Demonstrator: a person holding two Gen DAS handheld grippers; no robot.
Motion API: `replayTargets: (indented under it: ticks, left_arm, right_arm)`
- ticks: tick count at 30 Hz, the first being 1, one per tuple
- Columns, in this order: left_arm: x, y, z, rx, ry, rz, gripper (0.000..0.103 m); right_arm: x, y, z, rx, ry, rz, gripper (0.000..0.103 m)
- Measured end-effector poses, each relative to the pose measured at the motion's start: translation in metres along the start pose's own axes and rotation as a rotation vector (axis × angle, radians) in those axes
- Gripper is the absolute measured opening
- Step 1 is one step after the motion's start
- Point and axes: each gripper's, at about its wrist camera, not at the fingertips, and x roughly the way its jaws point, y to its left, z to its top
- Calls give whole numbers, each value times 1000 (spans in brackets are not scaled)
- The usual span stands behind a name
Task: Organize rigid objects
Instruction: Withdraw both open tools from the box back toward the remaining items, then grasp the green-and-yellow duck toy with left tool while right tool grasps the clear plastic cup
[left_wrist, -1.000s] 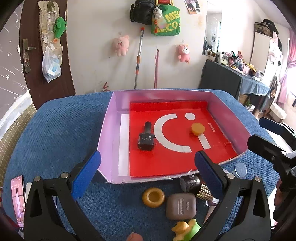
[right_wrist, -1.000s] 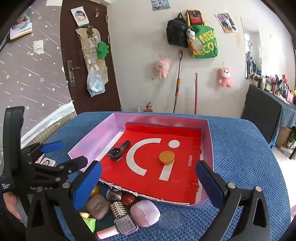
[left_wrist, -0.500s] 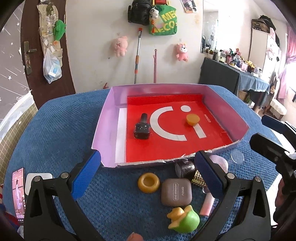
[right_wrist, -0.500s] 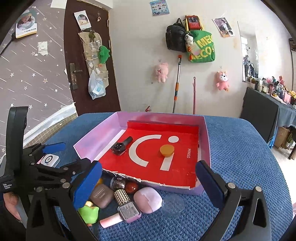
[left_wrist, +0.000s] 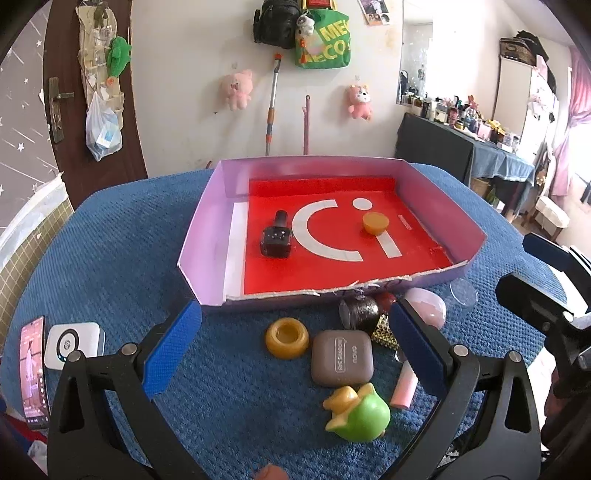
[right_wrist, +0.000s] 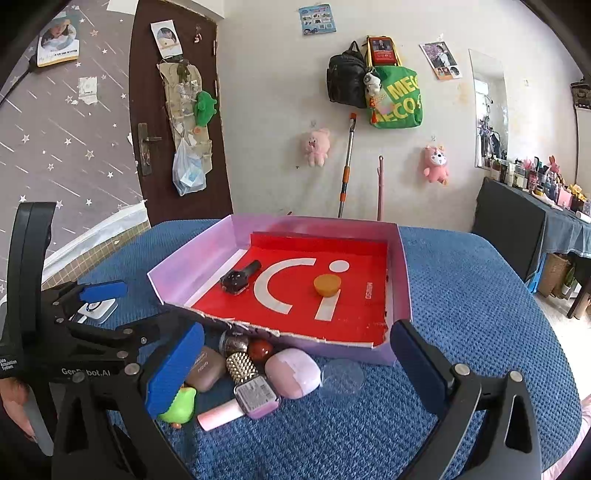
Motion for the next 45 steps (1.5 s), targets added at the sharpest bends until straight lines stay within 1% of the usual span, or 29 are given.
replayTargets:
  ticks: [9,12,17,20,25,35,40,45]
  left_arm:
    - [-3,-1,-14,0,11,5,103]
    - [-4,-1,-17,3,14,8,103]
    - [-3,-2,-21,-7,30,-5,103]
    - [-1,-1,-23,-15,48,-8,103]
    - [-1,-1,-27,-21,43,6,103]
    - [-1,-11,-37,4,49,-4,103]
    - [-2,-15,-41,16,49,-13,103]
    - [-4,-13,-47,14,49,-21,103]
  right_arm:
    - [-2,3,-16,9,23,5,103]
    - [-2,3,-21,12,34,9,101]
    - [-2,4,-26,8,46,10,100]
    - [-2,4,-29,10,55,11,98]
    - [0,2,-34,17,73,12,96]
    - [3,0,-44,26,98,14,91]
    - [7,-2,-49,40,119,15,87]
    - [10,-2,-51,34,130,7,84]
